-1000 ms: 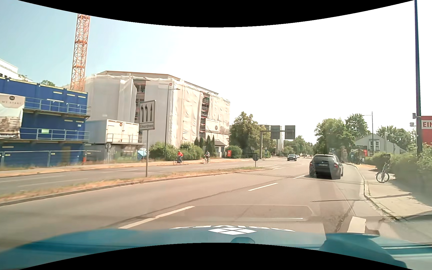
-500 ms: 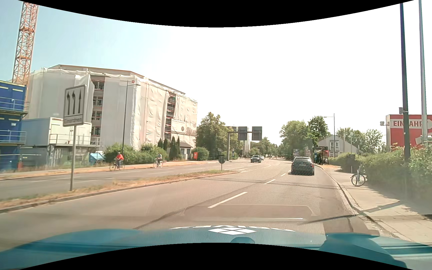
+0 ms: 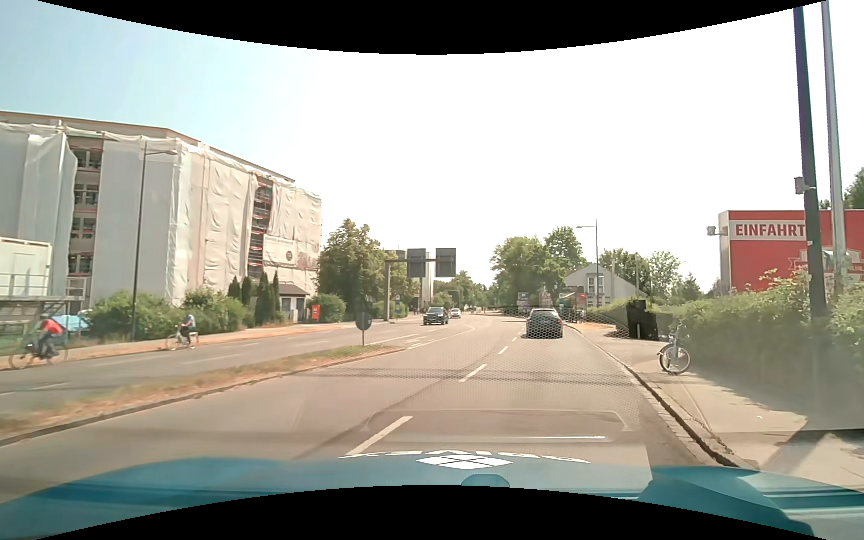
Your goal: Follow the waypoints while adhering to traffic rules and regulations
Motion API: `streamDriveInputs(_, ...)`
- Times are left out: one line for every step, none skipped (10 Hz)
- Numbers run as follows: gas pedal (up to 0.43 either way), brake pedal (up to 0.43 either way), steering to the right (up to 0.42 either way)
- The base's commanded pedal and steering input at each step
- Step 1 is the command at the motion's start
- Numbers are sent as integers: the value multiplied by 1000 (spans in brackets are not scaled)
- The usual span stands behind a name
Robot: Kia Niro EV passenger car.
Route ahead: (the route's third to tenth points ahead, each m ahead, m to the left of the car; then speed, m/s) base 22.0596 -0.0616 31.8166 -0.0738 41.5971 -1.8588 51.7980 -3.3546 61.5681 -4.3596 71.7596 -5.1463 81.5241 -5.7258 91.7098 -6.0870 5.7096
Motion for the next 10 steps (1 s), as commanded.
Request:
streamDriveInputs(331,0,225)
streamDriveInputs(331,0,219)
streamDriveInputs(331,0,206)
streamDriveInputs(331,0,191)
streamDriveInputs(331,0,174)
streamDriveInputs(331,0,146)
streamDriveInputs(331,0,106)
streamDriveInputs(331,0,76)
streamDriveInputs(331,0,50)
streamDriveInputs(331,0,29)
